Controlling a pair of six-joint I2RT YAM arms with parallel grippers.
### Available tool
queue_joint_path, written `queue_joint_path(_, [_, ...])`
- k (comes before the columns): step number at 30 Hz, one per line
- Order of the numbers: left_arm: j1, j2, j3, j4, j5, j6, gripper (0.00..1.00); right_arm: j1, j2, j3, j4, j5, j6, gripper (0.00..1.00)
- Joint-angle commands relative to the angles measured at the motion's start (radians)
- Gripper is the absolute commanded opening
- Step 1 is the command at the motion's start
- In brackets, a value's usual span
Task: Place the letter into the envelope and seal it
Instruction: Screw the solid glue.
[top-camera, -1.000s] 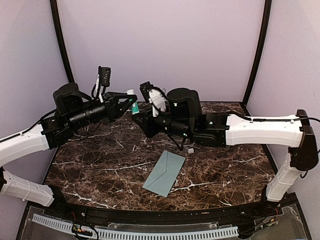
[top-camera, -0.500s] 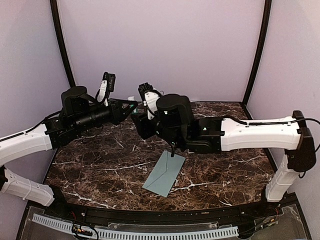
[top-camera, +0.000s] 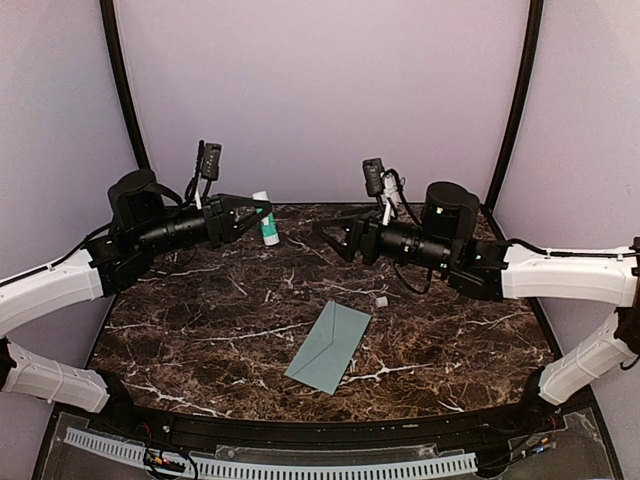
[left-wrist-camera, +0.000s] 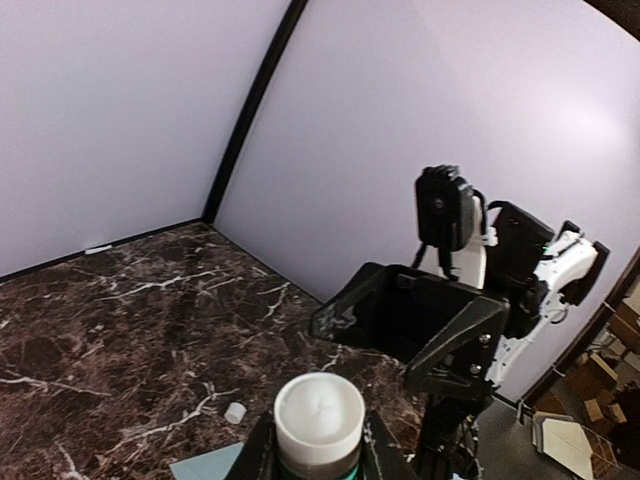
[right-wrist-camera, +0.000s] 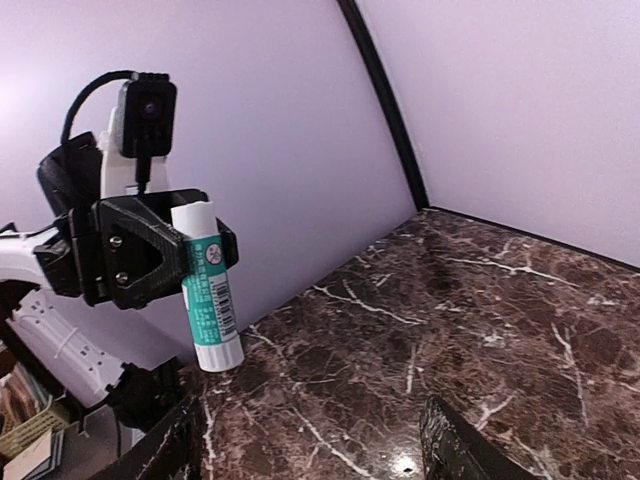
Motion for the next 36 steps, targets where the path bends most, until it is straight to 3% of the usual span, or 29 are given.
queue_joint_path(1, [0.003, -0.009, -0.036, 0.266, 0.295, -0.071, 0.00, -0.011, -0.002, -0.025, 0.248, -0.378, 0.076, 0.70])
queue_joint_path(5, [0.003, 0.016, -0.041, 0.410, 0.410, -0.140, 0.00, -0.008, 0.053, 0.005, 0.354, -0.569, 0.118, 0.67])
queue_joint_path(8, [0.004, 0.031, -0.037, 0.461, 0.454, -0.170, 0.00, 0.011, 0.091, 0.045, 0.347, -0.623, 0.105, 0.67])
queue_joint_path(19, [0.003, 0.049, -0.041, 0.498, 0.505, -0.196, 0.00, 0.053, 0.194, 0.163, 0.283, -0.638, 0.073, 0.63])
queue_joint_path(28, [0.003, 0.048, -0.040, 0.482, 0.506, -0.186, 0.00, 0.070, 0.245, 0.219, 0.261, -0.684, 0.083, 0.32])
queue_joint_path(34, [0.004, 0.045, -0.038, 0.476, 0.502, -0.181, 0.00, 0.071, 0.249, 0.226, 0.230, -0.679, 0.070, 0.36])
queue_joint_path(36, [0.003, 0.045, -0.036, 0.475, 0.503, -0.181, 0.00, 0.072, 0.246, 0.226, 0.218, -0.667, 0.062, 0.33])
